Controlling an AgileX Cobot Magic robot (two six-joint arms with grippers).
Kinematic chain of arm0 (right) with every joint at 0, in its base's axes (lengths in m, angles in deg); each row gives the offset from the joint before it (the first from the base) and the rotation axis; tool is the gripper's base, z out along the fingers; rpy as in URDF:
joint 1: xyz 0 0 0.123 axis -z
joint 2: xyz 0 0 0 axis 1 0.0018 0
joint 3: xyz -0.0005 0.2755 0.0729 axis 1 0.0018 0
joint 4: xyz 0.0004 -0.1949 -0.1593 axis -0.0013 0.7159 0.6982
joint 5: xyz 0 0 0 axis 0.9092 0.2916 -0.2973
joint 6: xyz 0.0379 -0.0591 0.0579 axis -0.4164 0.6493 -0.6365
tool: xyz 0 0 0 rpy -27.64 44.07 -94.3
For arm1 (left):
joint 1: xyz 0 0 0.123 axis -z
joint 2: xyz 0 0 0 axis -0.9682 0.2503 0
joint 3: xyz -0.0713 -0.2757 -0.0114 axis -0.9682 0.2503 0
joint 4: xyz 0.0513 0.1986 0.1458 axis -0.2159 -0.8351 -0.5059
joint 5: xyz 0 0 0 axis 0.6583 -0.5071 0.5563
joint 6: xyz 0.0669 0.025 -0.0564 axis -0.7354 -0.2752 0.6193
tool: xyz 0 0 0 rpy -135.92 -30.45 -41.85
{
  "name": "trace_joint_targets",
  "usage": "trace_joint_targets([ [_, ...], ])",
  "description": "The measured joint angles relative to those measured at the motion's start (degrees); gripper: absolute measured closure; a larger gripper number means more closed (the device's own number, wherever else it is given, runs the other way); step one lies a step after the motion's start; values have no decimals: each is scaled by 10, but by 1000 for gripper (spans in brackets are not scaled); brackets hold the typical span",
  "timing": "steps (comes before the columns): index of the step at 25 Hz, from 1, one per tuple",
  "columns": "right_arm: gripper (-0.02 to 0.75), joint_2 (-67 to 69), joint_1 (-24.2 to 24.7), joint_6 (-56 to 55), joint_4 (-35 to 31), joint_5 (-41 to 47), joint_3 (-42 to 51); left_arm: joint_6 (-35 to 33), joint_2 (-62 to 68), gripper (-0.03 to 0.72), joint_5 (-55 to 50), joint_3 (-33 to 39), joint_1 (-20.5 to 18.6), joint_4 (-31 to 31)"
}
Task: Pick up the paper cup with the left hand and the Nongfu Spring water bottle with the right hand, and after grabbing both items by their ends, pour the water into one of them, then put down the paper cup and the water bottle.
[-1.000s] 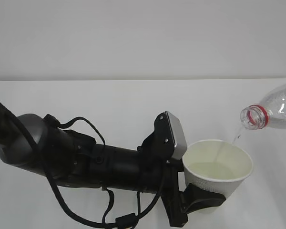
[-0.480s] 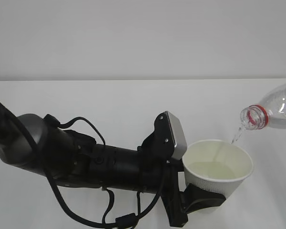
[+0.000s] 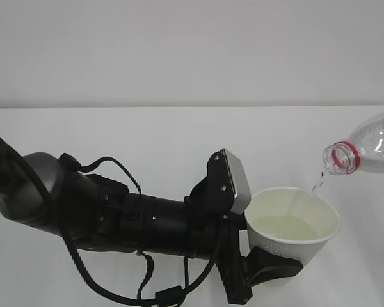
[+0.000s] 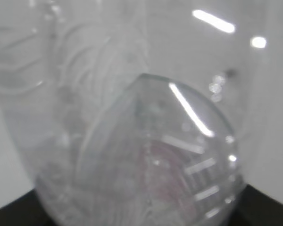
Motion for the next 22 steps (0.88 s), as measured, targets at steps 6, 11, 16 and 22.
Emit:
trace_joint_targets([
  [6, 286, 0, 0, 1, 0, -1, 0, 0, 0, 188, 0, 0, 0, 0],
  [11, 286, 0, 0, 1, 0, -1, 0, 0, 0, 188, 0, 0, 0, 0],
  [16, 286, 0, 0, 1, 0, -1, 0, 0, 0, 188, 0, 0, 0, 0],
  [22, 286, 0, 0, 2, 0, -1, 0, 0, 0, 188, 0, 0, 0, 0],
])
